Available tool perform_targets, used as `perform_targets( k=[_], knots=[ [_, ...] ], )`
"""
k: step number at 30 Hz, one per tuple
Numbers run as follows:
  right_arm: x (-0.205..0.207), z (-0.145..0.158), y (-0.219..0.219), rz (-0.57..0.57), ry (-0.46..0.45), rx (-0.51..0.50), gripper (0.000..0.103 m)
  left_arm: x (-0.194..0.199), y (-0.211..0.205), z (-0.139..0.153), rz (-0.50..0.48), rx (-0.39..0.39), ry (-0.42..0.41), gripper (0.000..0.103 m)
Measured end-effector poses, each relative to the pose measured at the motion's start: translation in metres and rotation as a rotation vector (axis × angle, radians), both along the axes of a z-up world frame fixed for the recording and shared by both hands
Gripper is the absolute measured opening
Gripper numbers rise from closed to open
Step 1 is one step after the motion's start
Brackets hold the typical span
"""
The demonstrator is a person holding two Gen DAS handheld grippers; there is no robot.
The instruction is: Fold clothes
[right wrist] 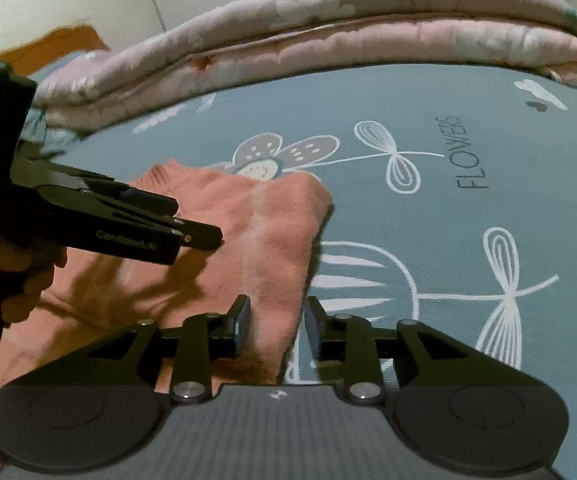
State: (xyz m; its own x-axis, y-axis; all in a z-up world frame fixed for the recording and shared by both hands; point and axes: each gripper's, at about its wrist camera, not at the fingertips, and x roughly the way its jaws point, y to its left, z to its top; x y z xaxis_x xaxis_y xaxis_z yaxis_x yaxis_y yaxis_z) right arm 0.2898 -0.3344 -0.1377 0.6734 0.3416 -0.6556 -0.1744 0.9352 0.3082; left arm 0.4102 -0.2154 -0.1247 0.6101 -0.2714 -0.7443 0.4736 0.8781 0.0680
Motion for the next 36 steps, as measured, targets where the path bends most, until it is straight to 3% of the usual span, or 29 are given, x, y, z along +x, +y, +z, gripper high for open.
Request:
perform_targets(
  k=[2, 5, 8, 10, 13, 16, 19, 20, 21, 22, 24, 28, 36],
  knots=[
    [-0.003, 0.003, -0.004, -0.008, -0.037, 0.028, 0.034, -0.002, -0.009, 0.008, -0.054, -0.063, 0.003, 0.061],
    [-0.002, -0.001, -0.002, 0.053, -0.049, 0.058, 0.033, 0.002, -0.02, 0.008, -0.117, -0.158, 0.078, 0.061],
    [0.001, -0.011, 0.002, 0.087, -0.018, 0.061, 0.034, 0.017, -0.03, -0.003, -0.115, -0.24, 0.165, 0.061],
    [0.002, -0.012, -0.002, 0.085, -0.002, 0.085, 0.033, 0.029, -0.035, -0.016, -0.065, -0.224, 0.196, 0.062],
    [0.003, -0.01, -0.006, 0.079, 0.013, 0.09, 0.033, 0.034, -0.042, -0.024, -0.042, -0.168, 0.163, 0.068],
    [0.002, -0.009, -0.005, 0.084, 0.013, 0.083, 0.033, 0.031, -0.047, -0.012, -0.037, -0.161, 0.16, 0.063],
    [0.0, -0.005, -0.005, 0.085, 0.01, 0.078, 0.034, 0.018, -0.047, 0.008, -0.084, -0.135, 0.117, 0.067],
    [-0.001, -0.004, -0.005, 0.084, 0.008, 0.078, 0.034, 0.015, -0.047, 0.013, -0.077, -0.084, 0.097, 0.063],
    [-0.001, -0.003, -0.005, 0.082, 0.006, 0.078, 0.034, 0.015, -0.047, 0.015, -0.069, -0.047, 0.093, 0.054],
    [-0.002, -0.002, -0.006, 0.08, 0.004, 0.077, 0.034, 0.014, -0.045, 0.017, -0.064, -0.032, 0.098, 0.031],
    [-0.003, -0.001, -0.005, 0.08, 0.003, 0.078, 0.034, 0.021, -0.042, 0.016, -0.053, -0.049, 0.124, 0.011],
    [-0.006, 0.003, -0.003, 0.077, -0.017, 0.074, 0.034, 0.022, -0.037, 0.015, -0.049, -0.12, 0.135, 0.011],
    [-0.002, -0.005, -0.006, 0.078, 0.006, 0.086, 0.034, 0.047, -0.053, -0.018, 0.005, -0.137, 0.164, 0.012]
  ],
)
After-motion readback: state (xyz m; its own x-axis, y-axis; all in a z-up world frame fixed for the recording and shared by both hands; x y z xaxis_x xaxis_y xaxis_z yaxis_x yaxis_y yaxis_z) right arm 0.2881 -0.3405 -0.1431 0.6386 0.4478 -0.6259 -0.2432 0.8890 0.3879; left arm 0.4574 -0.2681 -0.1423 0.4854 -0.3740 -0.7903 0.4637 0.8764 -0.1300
